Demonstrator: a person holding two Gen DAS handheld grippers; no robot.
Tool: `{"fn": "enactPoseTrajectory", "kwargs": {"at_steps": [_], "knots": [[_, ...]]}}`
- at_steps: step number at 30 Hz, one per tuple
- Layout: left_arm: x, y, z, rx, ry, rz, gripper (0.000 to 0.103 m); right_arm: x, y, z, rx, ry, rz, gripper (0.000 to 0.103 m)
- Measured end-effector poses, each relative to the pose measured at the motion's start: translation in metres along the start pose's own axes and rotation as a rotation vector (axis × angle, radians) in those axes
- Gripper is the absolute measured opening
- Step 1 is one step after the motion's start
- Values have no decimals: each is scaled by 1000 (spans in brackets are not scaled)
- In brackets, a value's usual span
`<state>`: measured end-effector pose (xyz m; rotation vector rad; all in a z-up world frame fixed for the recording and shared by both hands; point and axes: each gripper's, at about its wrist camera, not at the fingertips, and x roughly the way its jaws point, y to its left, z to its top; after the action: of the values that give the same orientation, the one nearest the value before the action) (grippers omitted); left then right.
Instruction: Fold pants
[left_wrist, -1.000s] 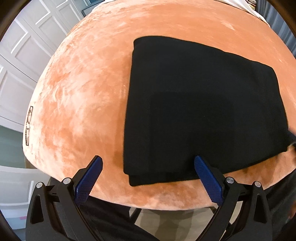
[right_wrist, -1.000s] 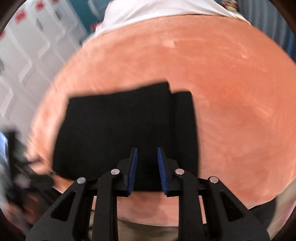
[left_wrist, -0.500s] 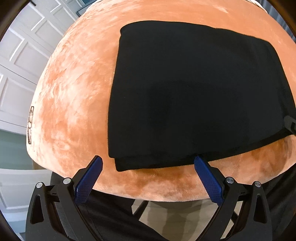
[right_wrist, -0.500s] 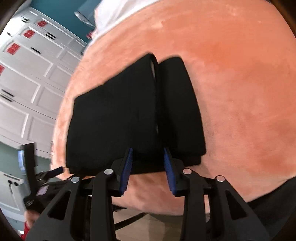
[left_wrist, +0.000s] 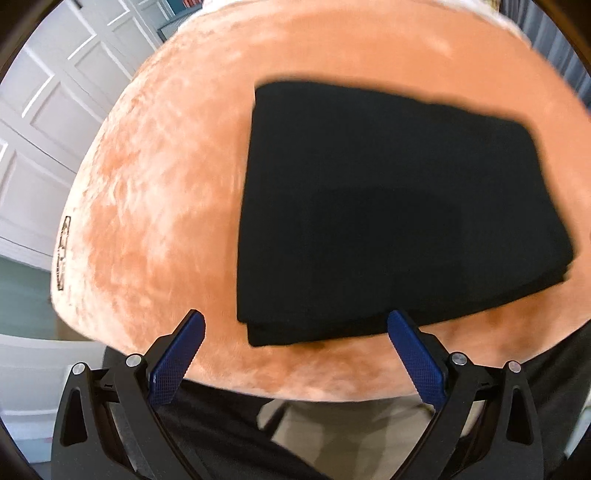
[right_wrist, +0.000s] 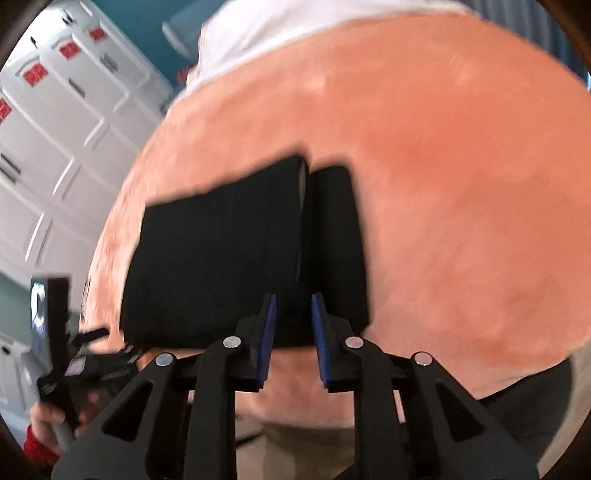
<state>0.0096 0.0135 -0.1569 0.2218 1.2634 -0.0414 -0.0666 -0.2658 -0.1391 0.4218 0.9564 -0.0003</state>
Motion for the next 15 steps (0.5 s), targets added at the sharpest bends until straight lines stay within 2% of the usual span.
{"fn": "enactPoseTrajectory", "kwargs": {"at_steps": [2,4,5,7,8,10,12,13,14,15], "knots": [[-11,-1,8,-21,-39,-12,98,-2,-3,13,-12,-34,-69,11],[-5,-4,18,-15,-50,7,98,9,-5,21,-28,-36,-88,9],[6,-8,21,-3,-40,36,98,25,-6,22,-44,-7,-99,9],[33,-16,24,15,19,88,98,84,-14,9,-132,167,-199,9],[41,-17,24,9,44,77,98,91,-15,5,-129,173,-210,9],[38,-14,24,-19,36,62,98,68,-9,14,-61,118,-186,9],[36,-14,24,-13,32,57,98,39,5,23,-18,31,-87,9],[36,-15,24,-8,33,61,98,31,17,26,-22,16,-22,9],[38,-16,23,-6,35,62,98,32,29,26,-58,31,7,9],[38,-16,23,-9,36,61,98,40,40,24,-111,49,0,9]]}}
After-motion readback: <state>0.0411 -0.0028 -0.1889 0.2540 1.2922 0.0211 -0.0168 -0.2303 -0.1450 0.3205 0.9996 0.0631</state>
